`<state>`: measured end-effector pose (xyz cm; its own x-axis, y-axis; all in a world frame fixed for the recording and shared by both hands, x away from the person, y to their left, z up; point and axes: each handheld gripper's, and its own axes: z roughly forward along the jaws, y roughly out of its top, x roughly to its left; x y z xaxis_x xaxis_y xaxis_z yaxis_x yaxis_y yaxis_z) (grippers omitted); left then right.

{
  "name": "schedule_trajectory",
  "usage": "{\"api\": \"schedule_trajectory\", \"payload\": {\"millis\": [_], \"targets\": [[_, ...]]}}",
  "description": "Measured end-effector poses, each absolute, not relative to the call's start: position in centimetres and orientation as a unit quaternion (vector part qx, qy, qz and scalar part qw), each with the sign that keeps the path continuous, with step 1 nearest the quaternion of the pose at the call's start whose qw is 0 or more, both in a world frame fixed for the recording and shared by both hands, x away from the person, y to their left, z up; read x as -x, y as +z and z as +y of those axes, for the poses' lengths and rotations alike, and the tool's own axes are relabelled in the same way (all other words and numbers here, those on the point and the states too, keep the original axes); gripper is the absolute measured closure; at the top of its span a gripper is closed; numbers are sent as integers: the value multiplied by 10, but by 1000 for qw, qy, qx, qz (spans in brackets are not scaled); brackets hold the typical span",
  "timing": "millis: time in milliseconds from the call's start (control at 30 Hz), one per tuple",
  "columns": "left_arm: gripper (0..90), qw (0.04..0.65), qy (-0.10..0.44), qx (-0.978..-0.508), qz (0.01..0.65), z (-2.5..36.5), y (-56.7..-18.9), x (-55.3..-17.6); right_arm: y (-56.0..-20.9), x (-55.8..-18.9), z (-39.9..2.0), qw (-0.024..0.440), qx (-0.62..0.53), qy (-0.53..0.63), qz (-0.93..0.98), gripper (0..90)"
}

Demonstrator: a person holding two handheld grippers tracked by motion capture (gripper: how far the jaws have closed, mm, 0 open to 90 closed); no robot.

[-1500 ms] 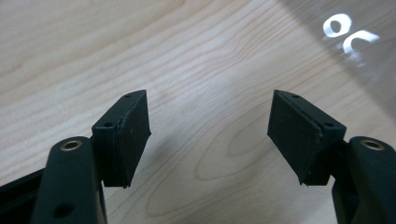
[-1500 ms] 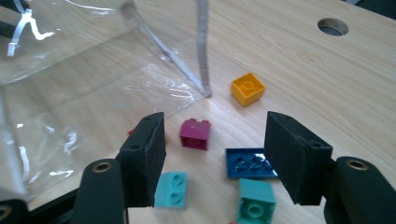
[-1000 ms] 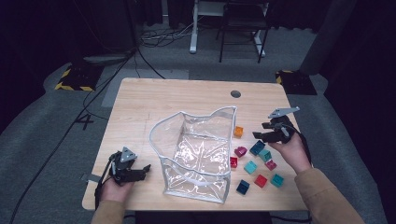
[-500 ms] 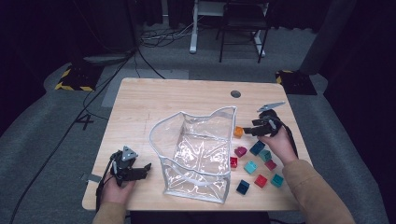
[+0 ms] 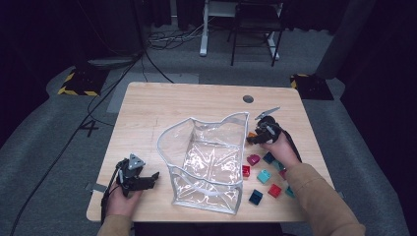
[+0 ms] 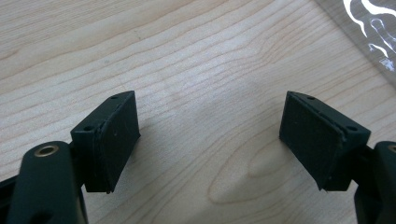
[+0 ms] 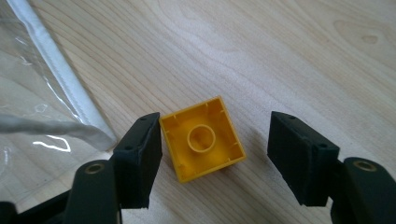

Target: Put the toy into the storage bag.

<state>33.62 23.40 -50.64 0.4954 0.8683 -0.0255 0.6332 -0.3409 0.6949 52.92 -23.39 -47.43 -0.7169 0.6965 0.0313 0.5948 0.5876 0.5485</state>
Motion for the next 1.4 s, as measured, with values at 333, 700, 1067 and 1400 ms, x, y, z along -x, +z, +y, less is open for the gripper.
{"api": "schedule_trajectory", "payload": {"millis": [333,700,1067,1400], "targets": [[203,331,178,-799,470,234,-506,-336,-467,-524,-235,97,-351,273,890,591],[202,330,177,-799,470,234,-506,-336,-435,-506,-240,94,-350,314,878,592],[195,332,175,-800,468,234,-506,-337,-397,-480,-245,89,-339,363,863,592],[195,331,175,-801,468,234,-506,-337,-357,-454,-248,102,-309,402,856,592]]}}
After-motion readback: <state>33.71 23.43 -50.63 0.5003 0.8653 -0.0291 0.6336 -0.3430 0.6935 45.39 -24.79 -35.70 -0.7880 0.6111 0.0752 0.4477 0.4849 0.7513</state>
